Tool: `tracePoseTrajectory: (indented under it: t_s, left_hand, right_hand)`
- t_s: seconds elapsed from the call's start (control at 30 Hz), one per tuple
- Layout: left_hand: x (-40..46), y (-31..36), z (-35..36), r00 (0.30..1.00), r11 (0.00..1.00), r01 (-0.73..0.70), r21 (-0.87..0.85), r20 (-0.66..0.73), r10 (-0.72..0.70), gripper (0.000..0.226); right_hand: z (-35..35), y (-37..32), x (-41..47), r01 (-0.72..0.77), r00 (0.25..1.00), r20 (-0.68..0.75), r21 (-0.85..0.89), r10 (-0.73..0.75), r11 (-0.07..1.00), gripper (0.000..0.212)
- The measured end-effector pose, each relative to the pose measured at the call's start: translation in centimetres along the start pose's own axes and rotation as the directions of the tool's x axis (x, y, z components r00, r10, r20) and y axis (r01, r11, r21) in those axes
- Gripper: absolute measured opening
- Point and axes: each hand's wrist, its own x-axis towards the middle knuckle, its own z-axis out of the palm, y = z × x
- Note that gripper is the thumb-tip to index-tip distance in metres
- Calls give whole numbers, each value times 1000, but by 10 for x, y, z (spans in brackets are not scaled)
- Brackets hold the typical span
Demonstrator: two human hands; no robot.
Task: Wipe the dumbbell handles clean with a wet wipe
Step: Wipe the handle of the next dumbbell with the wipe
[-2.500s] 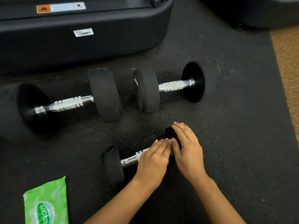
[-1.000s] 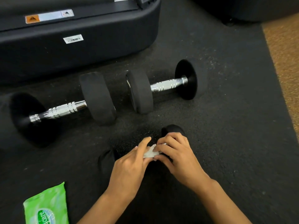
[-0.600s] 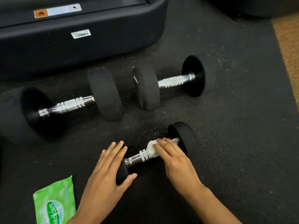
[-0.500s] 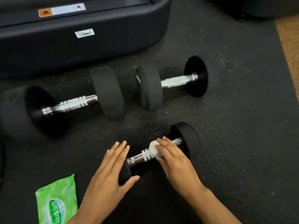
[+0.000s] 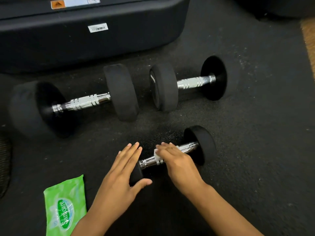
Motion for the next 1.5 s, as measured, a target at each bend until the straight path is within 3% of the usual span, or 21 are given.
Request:
tracePoseTrajectory:
  t_s: [0.1,0.23,0.33,0.47,0.6,0.73,0.9,1.0,1.13,1.3,1.37,1.5]
  left_hand:
    - [1,0,-2,1000,1000,9,-11,-3,-9,81]
    - [1,1,-1,1000,1000,6,-17,-16,-7,81]
    - [1,1,-1,1000,999,15,-28,-18,-15,82]
    - [3,1,1,999,999,0,-41,-32,-1,81]
    - [5,-1,-1,1000,999,11,-50,-28,-13,84]
    - [5,1,-1,999,999,1,-46,-33,-3,84]
    - [3,2,-2,999,998,17,-63,-27,-19,84]
    - [5,2,-2,999,998,13,-67,-35,-15,84]
    - [5,2,-3,999,997,6,-83,-33,-8,86]
    - [7,-1,-2,999,997,7,-78,-52,-11,85]
    - [6,-1,-2,999,996,7,-86,-41,-11,87]
    - [4,0,-2,999,997,-1,-82,-44,-3,89]
  right_hand:
    - [-2,8,-11,95,995,30,12,-96,995,29]
    - [4,3,-7,83,996,20,-19,-83,996,24]
    - [2,7,-13,156,988,13,17,-156,988,27]
    - [3,0,-3,116,993,-17,21,-116,993,27]
    - [16,-9,-15,251,967,35,27,-252,968,27]
    - [13,-7,-3,189,982,-12,-2,-189,982,28]
    - [16,-8,-7,266,964,7,15,-266,964,26]
    - [17,-12,0,187,982,13,-5,-186,982,28]
    - [16,-8,-8,261,965,22,13,-261,965,28]
    - [25,-17,2,193,981,-24,39,-192,980,28]
    - [24,-11,-4,235,972,-18,73,-234,969,26]
    - [16,-8,7,196,981,-6,16,-196,980,28]
